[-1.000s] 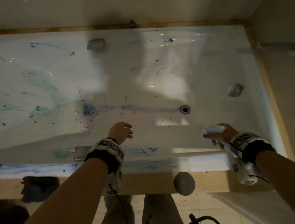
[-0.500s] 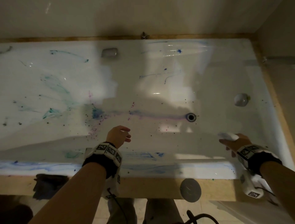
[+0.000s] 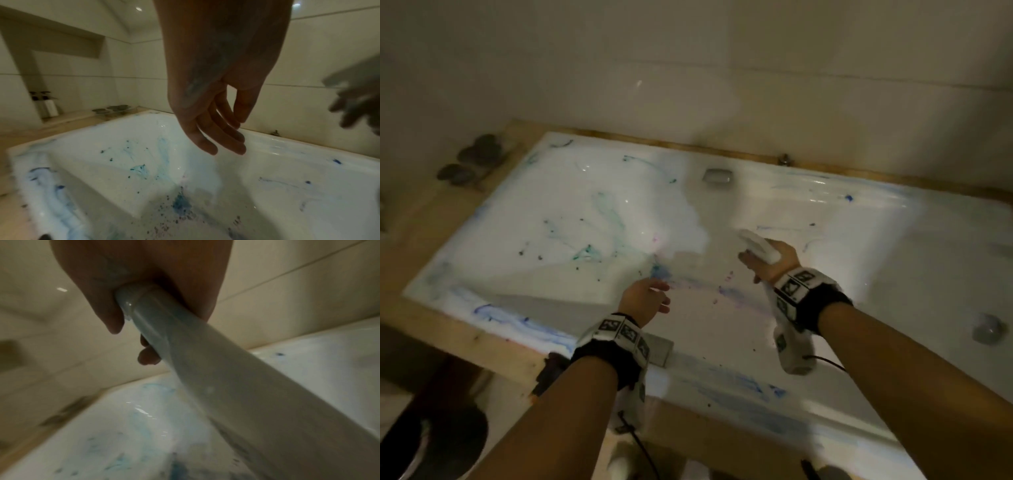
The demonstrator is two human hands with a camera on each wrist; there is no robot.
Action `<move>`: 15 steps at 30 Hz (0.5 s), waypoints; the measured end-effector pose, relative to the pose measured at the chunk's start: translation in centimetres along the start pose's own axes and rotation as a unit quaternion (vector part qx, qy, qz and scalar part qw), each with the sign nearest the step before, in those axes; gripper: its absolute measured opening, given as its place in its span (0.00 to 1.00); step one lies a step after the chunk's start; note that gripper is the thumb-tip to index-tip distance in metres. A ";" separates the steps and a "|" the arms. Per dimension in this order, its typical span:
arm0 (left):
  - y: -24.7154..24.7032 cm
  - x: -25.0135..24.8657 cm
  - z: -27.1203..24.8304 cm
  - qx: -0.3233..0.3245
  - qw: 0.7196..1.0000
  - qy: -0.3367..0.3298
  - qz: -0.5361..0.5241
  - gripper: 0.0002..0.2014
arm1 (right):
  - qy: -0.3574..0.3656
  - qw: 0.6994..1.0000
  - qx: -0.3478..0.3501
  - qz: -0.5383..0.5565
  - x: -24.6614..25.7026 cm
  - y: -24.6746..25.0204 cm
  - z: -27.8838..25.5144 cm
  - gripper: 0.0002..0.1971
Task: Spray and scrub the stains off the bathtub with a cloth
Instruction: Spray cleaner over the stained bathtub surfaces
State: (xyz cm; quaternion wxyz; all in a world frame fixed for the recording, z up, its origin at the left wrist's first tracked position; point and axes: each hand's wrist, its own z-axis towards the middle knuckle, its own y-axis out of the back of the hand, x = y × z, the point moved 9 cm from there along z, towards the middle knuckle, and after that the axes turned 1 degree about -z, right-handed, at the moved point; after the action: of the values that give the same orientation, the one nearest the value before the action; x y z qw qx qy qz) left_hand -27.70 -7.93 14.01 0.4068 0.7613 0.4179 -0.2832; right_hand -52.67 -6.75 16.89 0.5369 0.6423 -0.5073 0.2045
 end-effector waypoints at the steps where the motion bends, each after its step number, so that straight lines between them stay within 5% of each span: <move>1: 1.8 0.2 -0.5 -0.015 1.000 -0.004 -0.007 0.08 | 0.033 0.999 0.017 0.006 3.3 -1.8 0.2 0.16; 9: 17.4 1.8 -7.7 -0.126 0.989 -0.053 -0.057 0.13 | 0.313 0.933 0.177 -0.002 27.7 -17.9 -6.2 0.18; 15: 28.7 5.6 -13.4 -0.226 0.968 -0.082 -0.070 0.37 | 0.327 0.888 0.321 0.030 38.4 -33.1 -13.9 0.06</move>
State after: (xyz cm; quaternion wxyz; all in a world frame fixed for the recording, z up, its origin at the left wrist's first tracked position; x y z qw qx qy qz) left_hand 1.14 -3.35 27.53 0.5806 0.5924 0.4886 -0.2704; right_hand -4.49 -13.92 36.69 0.4304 0.6610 -0.2289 0.5705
